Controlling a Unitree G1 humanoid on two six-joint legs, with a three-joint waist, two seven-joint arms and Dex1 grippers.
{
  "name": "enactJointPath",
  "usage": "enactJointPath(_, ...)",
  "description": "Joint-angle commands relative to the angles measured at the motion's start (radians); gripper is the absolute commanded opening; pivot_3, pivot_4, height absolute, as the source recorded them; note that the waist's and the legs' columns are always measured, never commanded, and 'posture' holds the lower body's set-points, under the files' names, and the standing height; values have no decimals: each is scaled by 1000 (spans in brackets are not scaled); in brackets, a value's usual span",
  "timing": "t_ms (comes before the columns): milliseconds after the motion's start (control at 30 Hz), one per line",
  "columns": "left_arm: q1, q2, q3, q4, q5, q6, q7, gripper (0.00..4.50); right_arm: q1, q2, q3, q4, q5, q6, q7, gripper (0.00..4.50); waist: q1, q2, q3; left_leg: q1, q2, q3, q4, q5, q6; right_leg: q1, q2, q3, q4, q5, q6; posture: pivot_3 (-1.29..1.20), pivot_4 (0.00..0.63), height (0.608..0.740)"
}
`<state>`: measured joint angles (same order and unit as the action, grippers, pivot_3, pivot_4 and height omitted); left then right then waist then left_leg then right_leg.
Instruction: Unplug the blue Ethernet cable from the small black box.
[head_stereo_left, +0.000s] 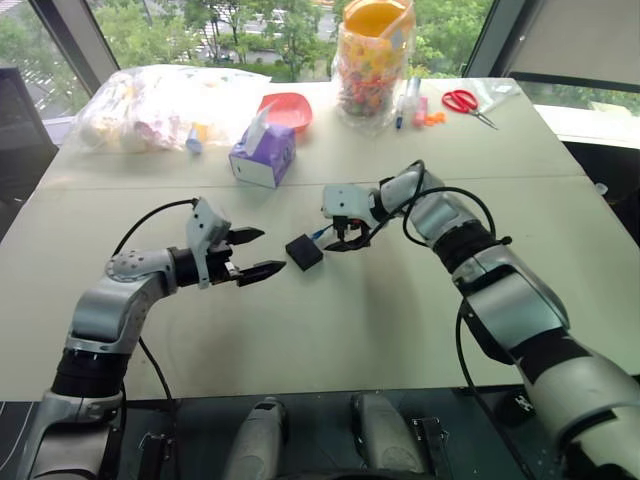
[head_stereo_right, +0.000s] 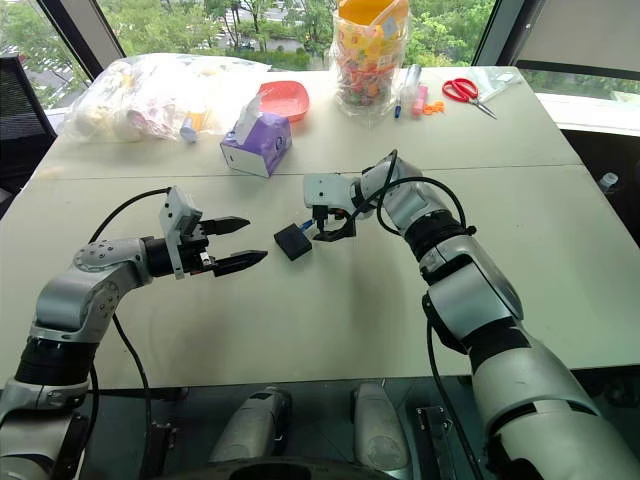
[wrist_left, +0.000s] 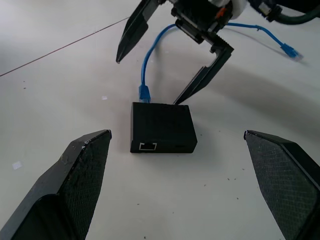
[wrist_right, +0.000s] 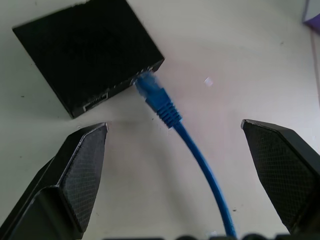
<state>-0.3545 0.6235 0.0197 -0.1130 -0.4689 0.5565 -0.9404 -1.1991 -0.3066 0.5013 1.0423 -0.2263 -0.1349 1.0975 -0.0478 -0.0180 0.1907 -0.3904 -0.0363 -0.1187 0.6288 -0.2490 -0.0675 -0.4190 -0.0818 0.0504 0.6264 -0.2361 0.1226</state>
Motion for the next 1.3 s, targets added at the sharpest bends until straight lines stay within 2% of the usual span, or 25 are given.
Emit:
enactJointPath(33,5,6,29,-42,-2,-26,13,4474,-54,56,-25,77,-11,-11,14,4500,-3,0,0,0,0,0,0,0,0,-1,0,0,1,0,0,0,150,740)
enactJointPath(233,19,4,33,-57,-4,-33,35,4474,-89,117,-33,163,-49,-32,-13,4500,-24,0,0,0,0,0,0,1,-2,-2,0,0,4,0,0,0,150,740)
enactJointPath(267,21,4,33,-59,-4,-35,38,4493,-93,126,-35,172,-53,-32,-19,4245,-25,0,0,0,0,0,0,1,-2,-2,0,0,4,0,-1,0,150,740)
enactJointPath(333,23,4,35,-60,-4,-37,45,4500,-99,148,-40,189,-63,-25,-28,3657,-27,0,0,1,0,0,0,1,-2,-2,1,0,5,0,-1,0,150,740)
enactJointPath(567,28,4,37,-68,-7,-37,64,4500,-82,174,-52,202,-86,-23,-20,61,-25,0,0,1,0,0,1,2,-3,-2,1,1,6,1,-2,0,150,740)
enactJointPath(700,22,7,32,-68,-14,-23,63,4500,-64,142,-56,164,-101,-46,-57,61,-24,0,0,1,0,0,1,2,-3,-2,1,1,6,1,-2,0,150,740)
enactJointPath(767,14,10,24,-57,-21,-13,47,4500,-14,98,-87,64,-87,-88,-122,61,-23,0,0,1,0,0,1,2,-3,-2,1,1,6,1,-2,0,150,740)
enactJointPath(833,-2,10,18,-40,-31,2,30,4500,76,34,-126,-113,-67,-133,-175,61,-14,0,0,1,0,0,1,2,-3,-2,1,1,6,1,-2,0,150,740)
enactJointPath(967,-85,-9,3,24,-65,58,-7,4500,343,-154,-194,-636,-155,-197,-342,61,11,0,0,-3,-1,-2,2,2,-3,-3,0,0,4,1,-1,0,150,740)
enactJointPath(1200,-258,-39,-26,129,-144,194,-110,4500,540,-229,-257,-1085,-244,-171,-473,61,-14,0,0,-1,0,0,2,2,-3,-4,1,1,6,1,-1,0,150,740)
enactJointPath(1300,-315,-48,-44,157,-175,246,-161,4500,559,-220,-240,-1167,-279,-140,-478,61,-18,0,0,-1,0,1,3,2,-3,-3,1,1,6,1,-1,0,150,740)
